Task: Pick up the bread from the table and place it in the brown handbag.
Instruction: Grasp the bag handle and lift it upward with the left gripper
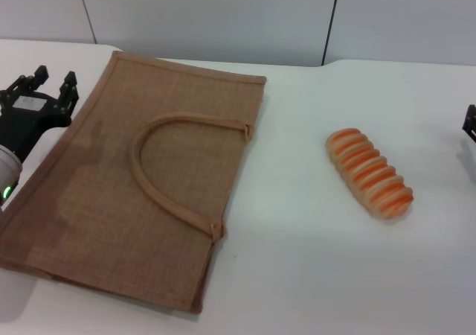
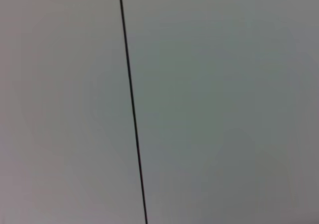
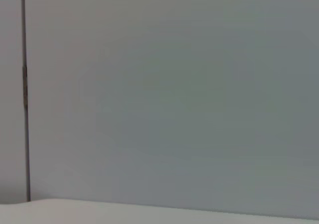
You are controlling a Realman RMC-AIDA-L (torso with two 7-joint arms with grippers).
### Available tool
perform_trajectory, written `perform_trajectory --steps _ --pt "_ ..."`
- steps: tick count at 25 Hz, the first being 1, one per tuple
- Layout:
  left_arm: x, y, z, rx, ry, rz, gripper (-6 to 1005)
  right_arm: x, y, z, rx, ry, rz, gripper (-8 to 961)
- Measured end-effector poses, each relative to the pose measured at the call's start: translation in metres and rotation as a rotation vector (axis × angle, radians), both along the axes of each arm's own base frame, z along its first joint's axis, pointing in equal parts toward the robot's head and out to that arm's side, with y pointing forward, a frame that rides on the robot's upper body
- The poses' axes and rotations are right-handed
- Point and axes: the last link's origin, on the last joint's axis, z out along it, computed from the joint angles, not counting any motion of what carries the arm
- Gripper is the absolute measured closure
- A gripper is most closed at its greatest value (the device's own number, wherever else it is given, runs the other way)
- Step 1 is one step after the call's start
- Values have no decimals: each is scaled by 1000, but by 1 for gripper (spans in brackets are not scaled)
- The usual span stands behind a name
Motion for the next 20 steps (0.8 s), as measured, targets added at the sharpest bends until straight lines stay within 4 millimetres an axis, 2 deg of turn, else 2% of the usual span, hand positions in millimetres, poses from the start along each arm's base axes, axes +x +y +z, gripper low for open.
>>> perform_trajectory --steps 20 --pt "3 4 -1 -14 9 -6 533 -4 7 -6 -42 -5 -18 89"
